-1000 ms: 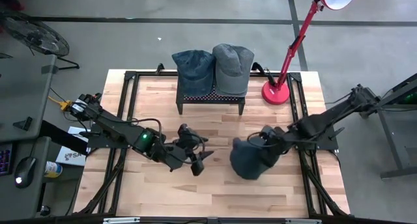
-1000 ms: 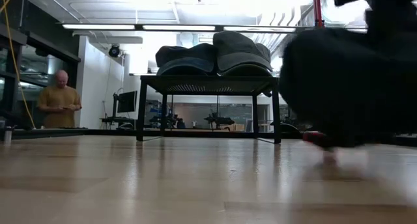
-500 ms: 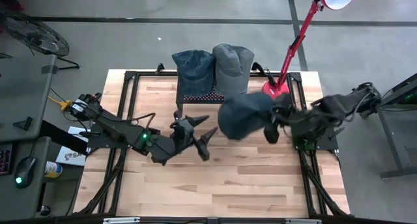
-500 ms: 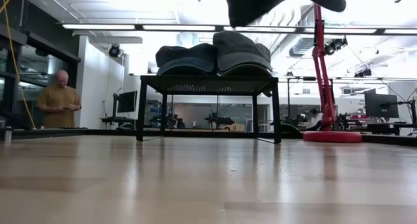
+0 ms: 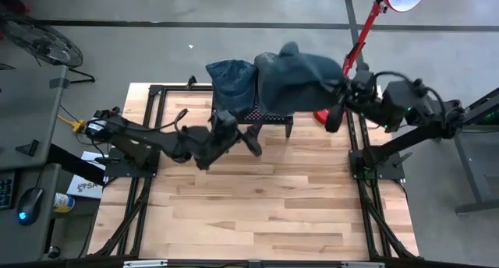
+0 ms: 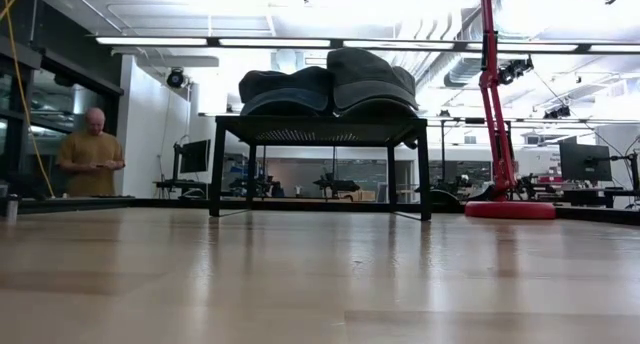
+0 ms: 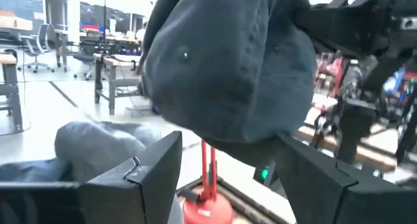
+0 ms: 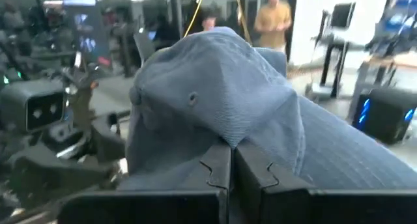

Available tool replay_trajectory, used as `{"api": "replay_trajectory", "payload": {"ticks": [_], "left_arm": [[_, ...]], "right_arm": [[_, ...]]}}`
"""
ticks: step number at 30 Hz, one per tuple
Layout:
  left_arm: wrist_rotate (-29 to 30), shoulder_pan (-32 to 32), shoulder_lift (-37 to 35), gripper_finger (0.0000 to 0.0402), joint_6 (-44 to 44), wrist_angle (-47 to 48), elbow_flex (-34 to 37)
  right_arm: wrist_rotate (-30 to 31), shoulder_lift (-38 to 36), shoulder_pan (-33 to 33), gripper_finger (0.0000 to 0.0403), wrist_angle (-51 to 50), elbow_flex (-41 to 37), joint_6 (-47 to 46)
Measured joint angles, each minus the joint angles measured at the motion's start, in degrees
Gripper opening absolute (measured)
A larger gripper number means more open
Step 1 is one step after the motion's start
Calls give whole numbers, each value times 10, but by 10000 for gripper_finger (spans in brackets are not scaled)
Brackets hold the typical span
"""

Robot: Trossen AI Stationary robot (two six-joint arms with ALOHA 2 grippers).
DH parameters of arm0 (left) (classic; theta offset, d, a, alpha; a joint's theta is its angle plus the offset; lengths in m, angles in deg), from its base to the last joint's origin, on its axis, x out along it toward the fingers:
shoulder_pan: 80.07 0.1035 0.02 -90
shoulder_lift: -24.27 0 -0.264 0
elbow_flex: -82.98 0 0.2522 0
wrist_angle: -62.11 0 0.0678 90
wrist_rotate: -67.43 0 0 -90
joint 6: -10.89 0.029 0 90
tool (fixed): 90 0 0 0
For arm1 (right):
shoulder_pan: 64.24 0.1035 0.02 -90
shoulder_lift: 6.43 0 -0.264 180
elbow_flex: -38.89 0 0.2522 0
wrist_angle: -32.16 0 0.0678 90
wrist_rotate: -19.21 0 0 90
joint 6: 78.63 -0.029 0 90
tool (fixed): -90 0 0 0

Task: Pick & Place hat
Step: Stack the blue cap on the blue cap on the shelf

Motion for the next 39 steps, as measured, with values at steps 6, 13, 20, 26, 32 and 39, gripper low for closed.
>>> {"api": "replay_trajectory", "payload": {"ticks": [6,13,20,26,32,39], "left_arm": [[-62,45,0,236,-6,-51,0],[-103,87,0,236,-45,-68,0],[-134,111,0,236,-59,-77,0],[-171,120,0,204,-62,-107,0],[-164,118,0,109,-61,-107,0],[-164,118,0,12,-40,-108,0]], "right_arm": [[-89,1,-69,0,82,1,65],[-222,4,-156,0,107,0,63],[-309,11,-202,0,113,0,62],[-365,27,-222,0,118,0,51],[-386,35,-233,0,118,0,51],[-392,34,-239,0,116,0,56]]}}
